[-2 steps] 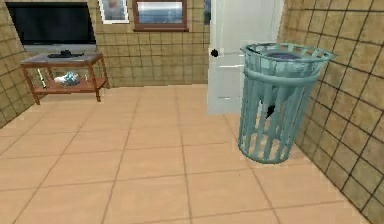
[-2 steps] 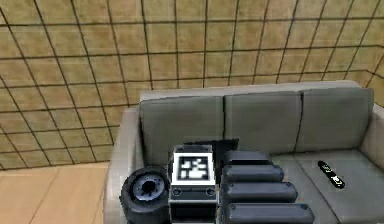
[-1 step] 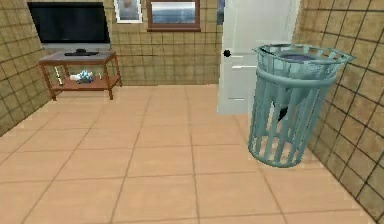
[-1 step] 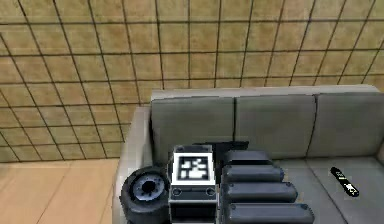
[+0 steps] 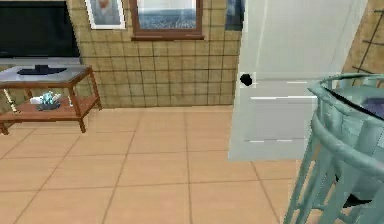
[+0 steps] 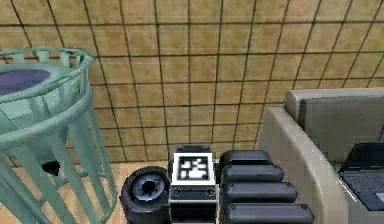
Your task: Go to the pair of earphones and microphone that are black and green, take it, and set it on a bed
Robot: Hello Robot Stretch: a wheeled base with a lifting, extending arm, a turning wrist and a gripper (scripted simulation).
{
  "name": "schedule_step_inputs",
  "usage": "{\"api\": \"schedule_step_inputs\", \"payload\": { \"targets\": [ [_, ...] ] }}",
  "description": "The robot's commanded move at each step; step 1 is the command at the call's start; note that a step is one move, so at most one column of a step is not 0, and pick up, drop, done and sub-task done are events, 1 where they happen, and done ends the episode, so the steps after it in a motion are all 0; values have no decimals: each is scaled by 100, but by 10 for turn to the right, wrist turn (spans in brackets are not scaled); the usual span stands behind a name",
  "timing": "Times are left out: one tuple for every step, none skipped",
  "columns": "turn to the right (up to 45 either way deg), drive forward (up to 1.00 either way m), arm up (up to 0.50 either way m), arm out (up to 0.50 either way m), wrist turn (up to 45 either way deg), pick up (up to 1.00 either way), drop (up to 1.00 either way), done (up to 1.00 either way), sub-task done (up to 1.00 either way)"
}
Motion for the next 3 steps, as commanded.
{"api": "schedule_step_inputs", "payload": {
  "targets": [
    [0, 100, 0, 0, 0, 0, 0, 0, 0],
    [0, 80, 0, 0, 0, 0, 0, 0, 0],
    [180, 0, 0, 0, 0, 0, 0, 0, 0]
  ]
}}
